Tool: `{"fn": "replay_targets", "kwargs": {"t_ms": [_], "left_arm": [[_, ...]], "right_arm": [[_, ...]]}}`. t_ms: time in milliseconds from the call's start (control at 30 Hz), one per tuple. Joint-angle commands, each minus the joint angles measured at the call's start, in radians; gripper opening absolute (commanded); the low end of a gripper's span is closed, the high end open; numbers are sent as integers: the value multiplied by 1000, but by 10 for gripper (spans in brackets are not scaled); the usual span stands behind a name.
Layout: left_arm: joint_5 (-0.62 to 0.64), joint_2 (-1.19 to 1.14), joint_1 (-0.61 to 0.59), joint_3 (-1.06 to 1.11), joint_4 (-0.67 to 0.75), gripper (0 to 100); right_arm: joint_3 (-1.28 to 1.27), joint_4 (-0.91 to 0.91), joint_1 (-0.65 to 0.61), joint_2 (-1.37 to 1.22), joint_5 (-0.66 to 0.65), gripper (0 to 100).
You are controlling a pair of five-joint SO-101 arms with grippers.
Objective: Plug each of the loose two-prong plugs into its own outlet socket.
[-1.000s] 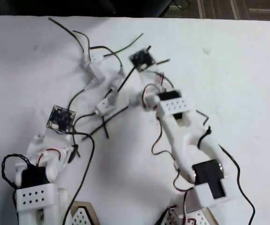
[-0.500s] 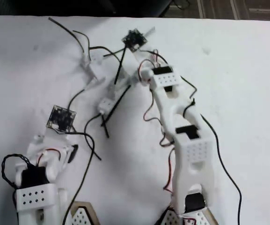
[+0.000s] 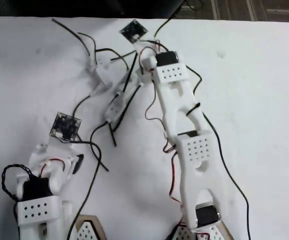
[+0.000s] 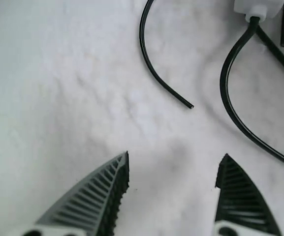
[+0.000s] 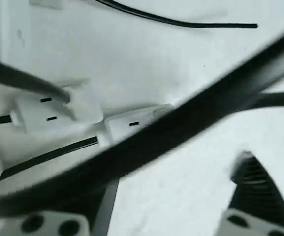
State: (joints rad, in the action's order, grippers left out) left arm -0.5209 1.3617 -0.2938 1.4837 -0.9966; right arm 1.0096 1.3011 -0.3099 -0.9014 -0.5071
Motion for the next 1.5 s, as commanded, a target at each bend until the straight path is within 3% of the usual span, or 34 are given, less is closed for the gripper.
{"fn": "replay_targets", "kwargs": {"t_ms": [0,133,200,367,700,1033,1200,1333,1467], "left_arm": [[-6,13,-4,-3,14,287],[-6,13,-4,-2,15,286],[-6,15,-4,15,51,257],[-14,15,82,41,95,25],[-14,15,99,66,132,24],[-3,15,119,60,133,27],[35,15,205,60,124,27],[204,15,219,20,95,28],[249,15,219,5,91,24]], "right_arm": [[140,188,-22,62,-2,174],[258,417,-33,85,-2,5],[272,429,-24,111,25,24],[117,429,28,257,106,17],[-712,415,-16,860,184,17],[-1580,130,-16,1538,186,17],[-1959,-16,71,1888,273,17],[-2084,-76,217,2095,204,17],[-2174,-82,283,2216,172,17]]}}
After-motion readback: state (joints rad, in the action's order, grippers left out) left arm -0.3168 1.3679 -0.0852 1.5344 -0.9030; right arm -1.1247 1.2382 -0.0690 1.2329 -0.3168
